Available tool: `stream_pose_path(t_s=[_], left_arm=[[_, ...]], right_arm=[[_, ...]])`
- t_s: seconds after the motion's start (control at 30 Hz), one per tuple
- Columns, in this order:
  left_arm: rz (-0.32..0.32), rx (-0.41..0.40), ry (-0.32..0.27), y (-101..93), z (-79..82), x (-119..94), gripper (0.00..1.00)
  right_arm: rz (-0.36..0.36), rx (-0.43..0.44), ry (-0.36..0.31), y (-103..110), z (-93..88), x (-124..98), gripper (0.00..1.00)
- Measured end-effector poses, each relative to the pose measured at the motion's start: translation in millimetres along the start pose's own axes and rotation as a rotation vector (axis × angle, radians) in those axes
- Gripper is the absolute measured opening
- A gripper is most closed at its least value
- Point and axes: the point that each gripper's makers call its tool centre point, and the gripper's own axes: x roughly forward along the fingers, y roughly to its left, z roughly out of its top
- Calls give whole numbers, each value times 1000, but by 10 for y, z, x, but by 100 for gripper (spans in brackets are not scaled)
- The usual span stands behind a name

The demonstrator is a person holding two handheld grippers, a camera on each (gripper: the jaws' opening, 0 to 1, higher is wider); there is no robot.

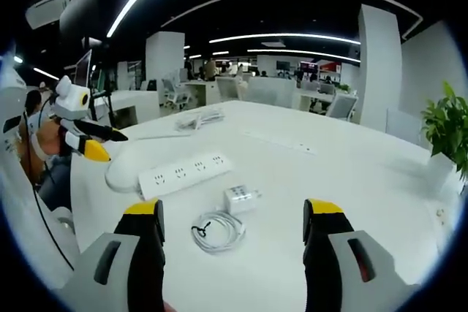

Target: Straighten the power strip on the desk, plug the charger into it

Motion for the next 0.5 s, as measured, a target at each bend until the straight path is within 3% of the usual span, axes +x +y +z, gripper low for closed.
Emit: stream_pose_path(t_s=[0.27, 0.4, 0.5], left_arm=[[6, 10, 8, -29, 14, -34, 96], [31, 15, 21, 9, -2, -66, 96], [46, 33, 33, 29, -16, -79, 96]], right_arm=[[-5, 11, -8, -17, 17, -25, 80], [-14, 38, -5, -32, 8, -23, 93], [-6, 43, 1, -14, -5, -14, 95]])
